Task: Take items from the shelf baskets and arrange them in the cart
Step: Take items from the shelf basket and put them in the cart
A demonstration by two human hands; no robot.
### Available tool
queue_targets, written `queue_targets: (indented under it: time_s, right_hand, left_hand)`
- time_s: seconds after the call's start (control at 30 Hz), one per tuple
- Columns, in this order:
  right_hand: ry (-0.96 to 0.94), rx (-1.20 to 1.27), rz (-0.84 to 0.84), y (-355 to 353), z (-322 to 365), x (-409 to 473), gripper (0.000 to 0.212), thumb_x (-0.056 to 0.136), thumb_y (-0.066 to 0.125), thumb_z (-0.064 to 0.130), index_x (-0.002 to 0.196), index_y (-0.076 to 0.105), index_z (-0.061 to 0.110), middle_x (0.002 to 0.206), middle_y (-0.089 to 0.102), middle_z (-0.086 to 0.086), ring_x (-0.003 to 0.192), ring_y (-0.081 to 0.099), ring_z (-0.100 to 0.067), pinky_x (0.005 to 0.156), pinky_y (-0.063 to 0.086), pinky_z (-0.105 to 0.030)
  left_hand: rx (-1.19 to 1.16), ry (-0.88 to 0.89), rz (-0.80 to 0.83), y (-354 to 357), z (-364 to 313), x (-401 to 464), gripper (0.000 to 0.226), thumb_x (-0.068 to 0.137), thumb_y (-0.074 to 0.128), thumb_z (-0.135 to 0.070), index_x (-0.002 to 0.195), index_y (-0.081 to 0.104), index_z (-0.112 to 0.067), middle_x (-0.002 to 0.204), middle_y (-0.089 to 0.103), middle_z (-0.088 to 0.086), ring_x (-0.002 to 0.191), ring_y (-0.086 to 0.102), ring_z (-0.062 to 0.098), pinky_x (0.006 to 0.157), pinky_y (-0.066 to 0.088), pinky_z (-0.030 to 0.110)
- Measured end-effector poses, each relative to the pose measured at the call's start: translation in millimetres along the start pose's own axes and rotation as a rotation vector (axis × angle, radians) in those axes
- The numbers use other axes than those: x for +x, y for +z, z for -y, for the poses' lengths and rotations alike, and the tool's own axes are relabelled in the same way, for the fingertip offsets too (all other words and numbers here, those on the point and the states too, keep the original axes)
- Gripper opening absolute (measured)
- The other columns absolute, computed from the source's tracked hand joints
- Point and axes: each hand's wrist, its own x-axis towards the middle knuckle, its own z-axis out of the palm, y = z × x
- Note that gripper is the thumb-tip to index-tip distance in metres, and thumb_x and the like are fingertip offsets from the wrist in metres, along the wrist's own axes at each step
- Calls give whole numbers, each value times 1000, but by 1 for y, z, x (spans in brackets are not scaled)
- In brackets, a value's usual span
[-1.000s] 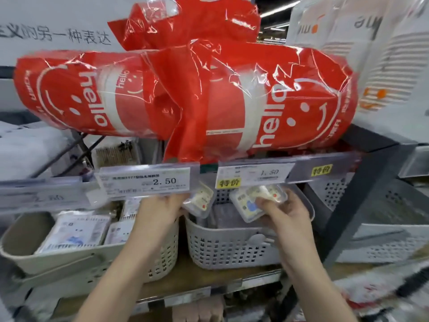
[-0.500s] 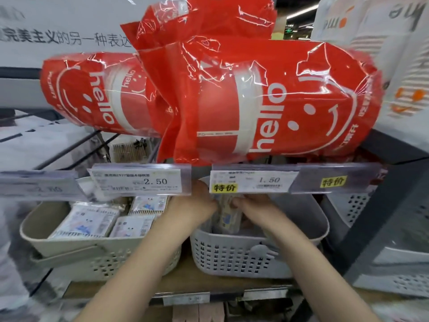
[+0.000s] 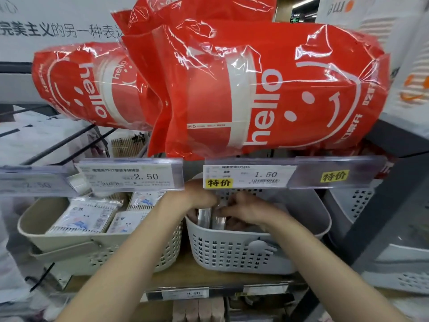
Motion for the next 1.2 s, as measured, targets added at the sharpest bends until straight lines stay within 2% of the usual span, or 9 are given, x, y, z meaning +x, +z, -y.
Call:
queue_targets:
  time_s: [0.23,0.4,0.47,0.53,0.63,0.7,0.83,1.07,1.2]
  right_hand:
    - [-34,-188,40,-2,3,4,34,77,76,25,103,67,4,92,71,-16,89,68,-31,82,54,-43]
    - [-108,-352,92,-3,2,5,36,73,80,24,102,59,18,88,63,4,85,62,-13,71,49,-24]
    - [-160,-400,98,0,4,3,34,75,80,22,98,55,23,92,61,8,85,59,-8,72,48,-17]
    - [-182,-449,104,2,6,2,31,77,77,19,82,48,30,81,54,15,74,52,-2,56,38,-5]
    - [-205,-535,136,1,5,5,36,83,69,12,75,40,33,75,47,14,70,48,-4,49,35,-4]
    - [-210,-560,165,0,3,8,17,87,65,13,86,53,25,82,53,7,74,51,-7,59,39,-5]
    - [-200,-645,208,-2,3,11,35,86,67,13,119,56,7,111,62,-11,103,60,-25,90,50,-35]
    - [-218,-673,209,11,-2,20,31,98,44,6,129,49,1,119,55,-12,107,50,-21,74,28,-7]
    - [-196,-664,219,5,-4,18,27,95,50,7,121,56,0,113,59,-11,99,52,-23,69,29,-12]
  left_hand:
    - [-76,-54,52,-2,3,9,40,96,48,-18,135,43,-9,131,51,21,108,61,39,81,57,45]
    - [-68,-181,181,-2,1,12,13,95,47,-4,94,59,2,117,59,24,112,59,35,78,55,33]
    - [-59,-191,249,-4,0,15,17,93,47,3,106,59,6,122,57,25,116,57,36,81,54,33]
    - [-51,-189,292,-7,-1,16,30,95,47,1,124,49,7,124,55,24,119,54,37,78,53,30]
    - [67,-203,340,-8,-4,17,36,95,54,-6,127,48,9,129,54,24,120,55,34,85,53,28]
    - [217,-172,336,-5,-4,20,36,93,60,-11,125,54,4,126,59,20,115,59,31,94,51,34]
    - [479,-64,245,2,-4,25,38,86,69,-19,120,61,-4,115,66,12,103,65,27,89,54,37]
    - [618,-17,206,5,-3,27,37,84,71,-23,117,63,-10,113,66,7,97,63,24,84,53,33]
    - [728,47,132,6,0,27,40,82,71,-19,120,57,-12,109,61,5,94,58,23,78,50,31]
